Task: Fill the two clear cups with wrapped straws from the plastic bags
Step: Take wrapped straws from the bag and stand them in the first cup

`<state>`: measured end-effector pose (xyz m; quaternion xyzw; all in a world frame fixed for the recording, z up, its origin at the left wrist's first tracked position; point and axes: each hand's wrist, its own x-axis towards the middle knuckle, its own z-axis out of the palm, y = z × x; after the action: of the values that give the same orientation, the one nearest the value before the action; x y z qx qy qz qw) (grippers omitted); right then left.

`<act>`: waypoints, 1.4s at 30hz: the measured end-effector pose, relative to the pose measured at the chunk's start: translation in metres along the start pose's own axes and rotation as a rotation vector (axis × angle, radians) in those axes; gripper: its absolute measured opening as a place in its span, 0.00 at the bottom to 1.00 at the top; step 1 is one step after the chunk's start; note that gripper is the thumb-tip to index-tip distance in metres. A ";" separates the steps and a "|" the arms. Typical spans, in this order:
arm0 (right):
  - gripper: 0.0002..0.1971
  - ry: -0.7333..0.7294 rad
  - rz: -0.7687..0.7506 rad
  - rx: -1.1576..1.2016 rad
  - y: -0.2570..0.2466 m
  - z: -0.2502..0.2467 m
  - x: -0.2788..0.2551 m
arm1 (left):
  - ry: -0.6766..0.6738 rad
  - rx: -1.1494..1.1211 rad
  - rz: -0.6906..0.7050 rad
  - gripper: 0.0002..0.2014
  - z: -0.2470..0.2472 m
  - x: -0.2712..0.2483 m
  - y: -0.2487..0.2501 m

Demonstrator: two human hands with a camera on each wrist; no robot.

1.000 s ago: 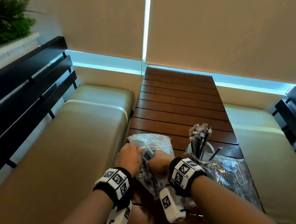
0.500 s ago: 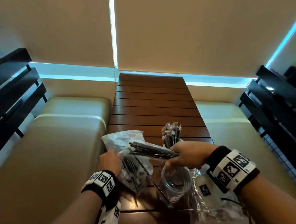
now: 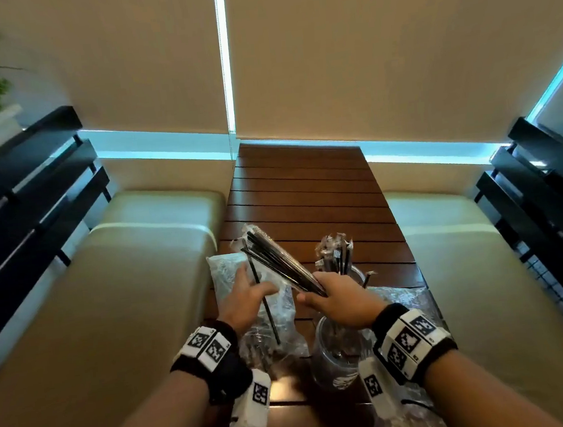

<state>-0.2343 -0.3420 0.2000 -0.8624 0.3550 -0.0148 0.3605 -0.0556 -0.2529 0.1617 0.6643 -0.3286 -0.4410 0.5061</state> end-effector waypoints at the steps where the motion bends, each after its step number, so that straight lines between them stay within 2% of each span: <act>1: 0.14 0.007 -0.018 0.004 -0.002 0.002 0.001 | 0.018 -0.067 -0.012 0.36 0.001 0.001 0.003; 4: 0.11 0.009 -0.045 -0.050 -0.008 0.011 0.002 | 0.021 -0.277 -0.071 0.44 0.002 0.003 0.004; 5: 0.10 0.014 -0.054 -0.101 -0.010 0.015 0.002 | 0.025 -0.356 -0.083 0.42 0.002 0.003 0.004; 7: 0.12 0.045 -0.088 -0.223 -0.014 0.025 0.002 | 0.048 -0.459 -0.082 0.30 0.003 0.002 0.010; 10: 0.16 0.140 -0.153 -0.297 -0.017 0.039 0.007 | 0.121 -0.587 -0.017 0.15 0.008 -0.004 0.030; 13: 0.16 0.273 -0.208 -0.274 -0.026 0.040 0.015 | 0.223 -0.697 0.047 0.11 0.012 -0.012 0.061; 15: 0.20 0.357 -0.221 -0.296 -0.033 0.036 0.020 | 0.308 -0.636 0.155 0.11 0.011 -0.018 0.081; 17: 0.27 0.408 -0.138 -0.262 -0.038 0.032 0.024 | 0.390 -0.556 0.271 0.11 0.008 -0.027 0.098; 19: 0.32 0.355 -0.008 -0.163 -0.040 0.027 0.030 | 0.454 -0.503 0.360 0.11 0.006 -0.036 0.112; 20: 0.33 0.260 0.062 -0.107 -0.041 0.026 0.034 | 0.460 -0.476 0.398 0.12 0.006 -0.040 0.117; 22: 0.28 0.051 0.180 0.096 -0.041 0.026 0.041 | 0.430 -0.397 0.445 0.13 0.009 -0.050 0.124; 23: 0.23 -0.009 0.212 0.241 -0.041 0.026 0.043 | 0.410 -0.357 0.451 0.15 0.011 -0.055 0.126; 25: 0.10 -0.020 0.179 0.394 -0.045 0.025 0.046 | 0.379 -0.273 0.462 0.19 0.016 -0.059 0.124; 26: 0.07 0.002 0.135 0.392 -0.047 0.024 0.049 | 0.359 -0.228 0.478 0.19 0.018 -0.059 0.120; 30: 0.08 0.021 0.017 0.400 -0.050 0.023 0.048 | 0.355 -0.162 0.461 0.18 0.023 -0.052 0.111; 33: 0.25 0.030 0.060 0.376 -0.041 0.021 0.041 | 0.377 -0.185 0.495 0.17 0.021 -0.048 0.113; 34: 0.27 0.043 0.066 0.371 -0.038 0.016 0.037 | 0.373 -0.178 0.521 0.18 0.020 -0.047 0.112; 35: 0.25 0.104 0.042 0.353 -0.036 0.008 0.031 | 0.359 -0.148 0.534 0.20 0.021 -0.044 0.107; 36: 0.22 0.236 0.013 0.296 -0.033 0.000 0.024 | 0.344 -0.095 0.526 0.22 0.022 -0.041 0.101; 39: 0.12 0.819 0.054 0.162 -0.007 -0.026 0.012 | 0.249 0.200 0.420 0.22 0.031 -0.031 0.074; 40: 0.11 0.930 0.132 0.150 0.006 -0.034 0.010 | 0.181 0.302 0.377 0.21 0.037 -0.030 0.065; 41: 0.10 0.967 0.244 0.152 0.020 -0.040 0.008 | 0.111 0.383 0.351 0.21 0.043 -0.031 0.056; 42: 0.12 0.936 0.372 0.178 0.035 -0.043 0.007 | 0.044 0.453 0.322 0.21 0.050 -0.031 0.045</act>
<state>-0.2626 -0.3896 0.2082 -0.6515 0.6235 -0.3652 0.2314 -0.1130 -0.2567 0.2077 0.7091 -0.5091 -0.2556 0.4156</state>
